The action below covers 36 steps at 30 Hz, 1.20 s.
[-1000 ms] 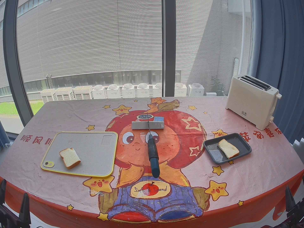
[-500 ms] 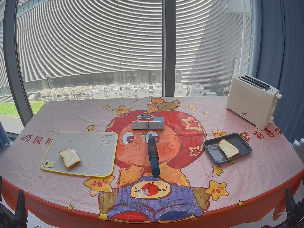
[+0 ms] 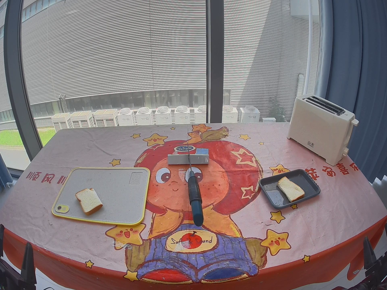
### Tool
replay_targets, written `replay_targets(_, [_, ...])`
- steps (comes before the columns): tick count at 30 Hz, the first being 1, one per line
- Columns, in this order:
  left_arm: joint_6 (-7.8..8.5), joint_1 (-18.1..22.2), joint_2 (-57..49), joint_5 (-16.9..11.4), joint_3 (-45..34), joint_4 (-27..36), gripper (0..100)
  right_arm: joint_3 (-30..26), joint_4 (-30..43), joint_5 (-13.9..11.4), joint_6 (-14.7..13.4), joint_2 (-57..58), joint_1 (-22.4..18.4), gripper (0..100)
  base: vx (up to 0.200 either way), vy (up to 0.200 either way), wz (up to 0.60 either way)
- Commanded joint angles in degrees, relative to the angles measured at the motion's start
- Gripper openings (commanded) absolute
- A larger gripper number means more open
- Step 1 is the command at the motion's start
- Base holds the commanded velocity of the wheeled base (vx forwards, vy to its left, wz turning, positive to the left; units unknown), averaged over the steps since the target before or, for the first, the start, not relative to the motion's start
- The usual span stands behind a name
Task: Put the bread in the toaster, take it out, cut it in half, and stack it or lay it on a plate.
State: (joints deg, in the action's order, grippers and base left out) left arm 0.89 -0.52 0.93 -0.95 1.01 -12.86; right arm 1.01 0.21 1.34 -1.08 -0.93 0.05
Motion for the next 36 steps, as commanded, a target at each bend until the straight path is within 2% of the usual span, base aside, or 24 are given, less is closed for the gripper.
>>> replay_targets(1, [-0.01,0.0,-0.93,-0.02,-1.01,-0.23,100,-1.01,-0.12,-0.02,0.03,0.93,-0.05,100,0.0,0.0,0.0])
replay_targets(16, [-0.36,0.0,-0.93,-0.02,-1.01,-5.6,100,-1.01,-0.21,-0.02,0.03,0.93,-0.14,100,0.0,0.0,0.0])
replay_targets(26, [1.04,0.26,-0.22,-0.1,-1.01,-6.12,100,-1.01,-0.38,-0.02,0.03,0.93,-0.14,100,0.0,0.0,0.0])
replay_targets(29, [1.75,0.17,1.71,-1.07,-0.92,-6.3,100,-1.01,-0.38,-0.02,0.03,0.93,-0.14,100,0.0,0.0,0.0])
replay_targets(36, [2.19,-0.18,6.37,-2.04,0.83,-5.86,100,-1.01,-0.38,-0.02,0.03,0.93,-0.14,100,0.0,0.0,0.0])
